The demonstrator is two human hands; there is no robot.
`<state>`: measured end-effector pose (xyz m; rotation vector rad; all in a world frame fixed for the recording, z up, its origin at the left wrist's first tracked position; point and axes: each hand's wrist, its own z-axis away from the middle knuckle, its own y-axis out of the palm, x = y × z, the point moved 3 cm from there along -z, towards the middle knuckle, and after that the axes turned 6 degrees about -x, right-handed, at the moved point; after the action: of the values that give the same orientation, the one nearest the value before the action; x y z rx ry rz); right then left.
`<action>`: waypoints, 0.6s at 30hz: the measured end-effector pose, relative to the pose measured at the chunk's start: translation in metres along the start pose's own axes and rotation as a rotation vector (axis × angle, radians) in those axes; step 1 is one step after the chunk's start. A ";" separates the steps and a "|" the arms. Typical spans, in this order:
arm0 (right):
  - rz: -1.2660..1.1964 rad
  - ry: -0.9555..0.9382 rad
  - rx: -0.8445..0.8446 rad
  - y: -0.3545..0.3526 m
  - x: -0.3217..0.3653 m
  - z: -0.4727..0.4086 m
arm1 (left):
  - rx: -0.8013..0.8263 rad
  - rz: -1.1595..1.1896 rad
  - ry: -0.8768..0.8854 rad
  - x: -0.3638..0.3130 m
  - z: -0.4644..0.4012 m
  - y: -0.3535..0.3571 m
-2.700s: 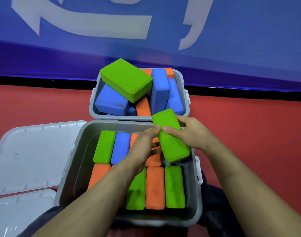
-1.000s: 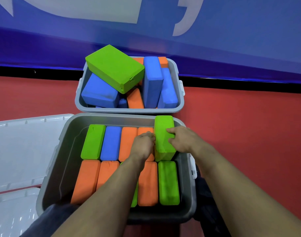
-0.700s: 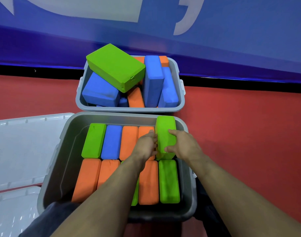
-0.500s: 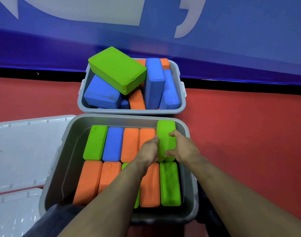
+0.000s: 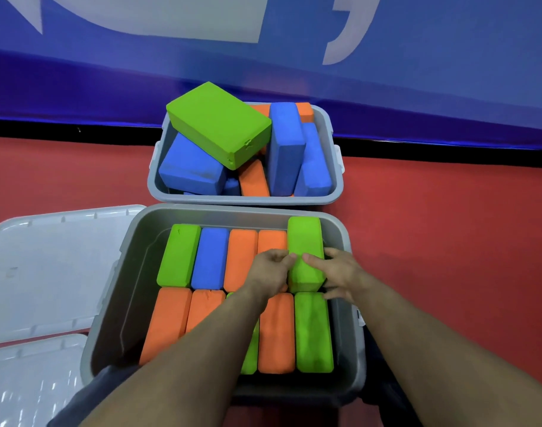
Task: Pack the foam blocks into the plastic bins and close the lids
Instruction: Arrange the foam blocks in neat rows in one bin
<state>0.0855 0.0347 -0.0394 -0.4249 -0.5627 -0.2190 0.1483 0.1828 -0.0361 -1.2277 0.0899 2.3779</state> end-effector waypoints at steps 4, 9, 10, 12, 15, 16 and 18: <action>-0.055 0.120 0.131 0.013 -0.017 -0.004 | 0.023 -0.238 0.052 -0.002 -0.020 0.008; -0.049 0.174 0.046 0.023 -0.041 -0.015 | 0.002 -0.289 0.098 0.009 -0.035 0.013; -0.045 0.174 0.043 0.022 -0.043 -0.016 | 0.016 -0.266 0.097 0.009 -0.034 0.014; -0.049 0.180 0.018 0.021 -0.043 -0.015 | 0.006 -0.241 0.092 0.018 -0.041 0.019; 0.019 0.183 -0.043 0.019 -0.044 -0.015 | 0.004 -0.218 0.071 0.030 -0.045 0.030; 0.037 0.178 -0.055 0.019 -0.046 -0.016 | 0.005 -0.220 0.052 0.032 -0.043 0.032; 0.052 0.168 -0.076 0.019 -0.044 -0.015 | -0.029 -0.228 0.032 0.033 -0.038 0.030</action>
<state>0.0620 0.0490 -0.0818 -0.4892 -0.3792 -0.2241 0.1477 0.1580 -0.0898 -1.2197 -0.0713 2.1710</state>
